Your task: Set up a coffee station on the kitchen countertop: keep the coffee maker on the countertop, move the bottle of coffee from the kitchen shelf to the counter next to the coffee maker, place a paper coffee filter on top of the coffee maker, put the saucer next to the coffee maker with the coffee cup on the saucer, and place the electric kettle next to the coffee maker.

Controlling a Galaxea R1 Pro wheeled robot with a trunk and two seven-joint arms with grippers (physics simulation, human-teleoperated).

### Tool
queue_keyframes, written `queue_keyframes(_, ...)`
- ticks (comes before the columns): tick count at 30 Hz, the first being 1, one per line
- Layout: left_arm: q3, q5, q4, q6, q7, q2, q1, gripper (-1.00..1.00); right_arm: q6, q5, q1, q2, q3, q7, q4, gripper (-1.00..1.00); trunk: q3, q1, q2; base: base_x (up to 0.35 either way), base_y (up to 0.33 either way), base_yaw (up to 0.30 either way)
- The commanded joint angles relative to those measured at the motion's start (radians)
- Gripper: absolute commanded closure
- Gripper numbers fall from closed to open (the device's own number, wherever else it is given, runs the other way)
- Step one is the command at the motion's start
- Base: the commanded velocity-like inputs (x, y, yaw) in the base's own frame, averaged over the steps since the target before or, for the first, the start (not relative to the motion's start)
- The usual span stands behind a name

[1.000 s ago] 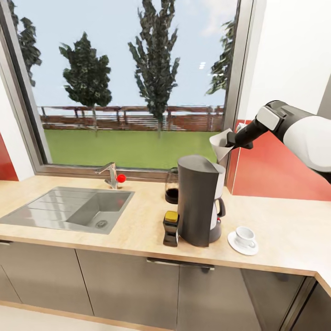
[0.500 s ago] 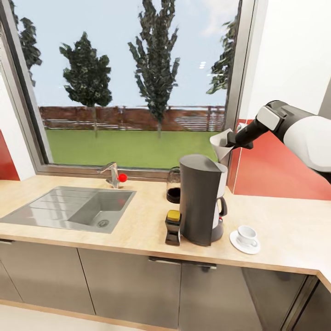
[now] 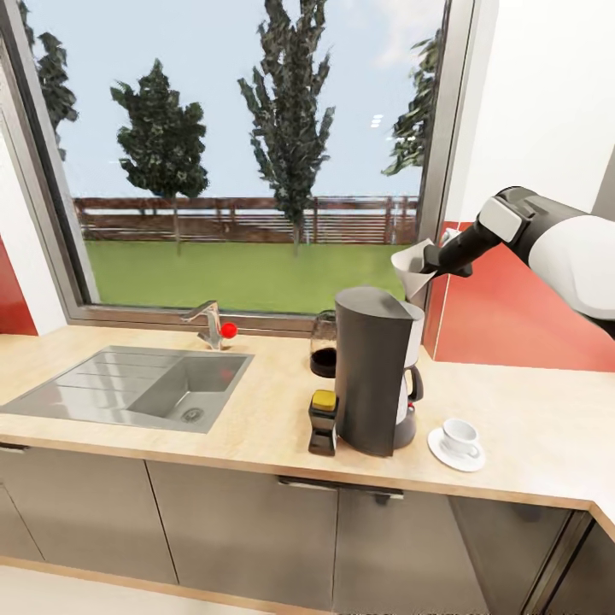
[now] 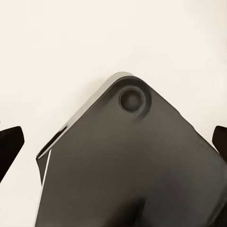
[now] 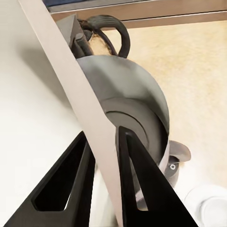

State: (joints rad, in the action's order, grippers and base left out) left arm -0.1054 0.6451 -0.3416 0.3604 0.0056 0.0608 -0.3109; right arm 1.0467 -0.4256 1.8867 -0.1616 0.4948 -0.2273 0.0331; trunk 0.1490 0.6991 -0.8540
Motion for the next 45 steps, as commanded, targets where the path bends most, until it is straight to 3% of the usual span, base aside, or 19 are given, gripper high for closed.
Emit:
queue_keyframes(1,-0.001,0.004,-0.002,0.0,0.001,0.001,0.0,-1.0,0.001,-0.01,0.002,0.0,0.003,-0.006,0.002,1.0,0.001,0.0,-0.001,-0.062,0.162,0.0)
queue_keyframes(16,-0.001,0.004,-0.002,0.001,0.001,0.001,0.0,-1.0,0.001,-0.01,0.002,-0.002,0.004,-0.006,0.002,1.0,0.001,0.0,-0.001,-0.011,0.031,0.0)
queue_keyframes(23,-0.001,0.003,-0.002,0.0,0.001,0.002,0.0,-1.0,0.001,-0.009,0.002,-0.005,0.003,-0.006,0.002,1.0,0.023,0.027,-0.05,0.0,0.0,0.0)
queue_keyframes(40,-0.001,0.004,-0.002,0.002,0.0,0.004,0.0,-1.0,0.001,-0.011,0.002,-0.009,0.003,-0.005,0.001,1.0,0.023,0.027,-0.05,0.0,0.0,0.0)
queue_keyframes(45,-0.001,0.003,-0.002,0.001,0.0,0.004,0.0,-1.0,0.001,-0.012,0.002,-0.01,0.002,-0.004,0.001,1.0,0.039,0.046,-0.085,0.0,0.0,0.0)
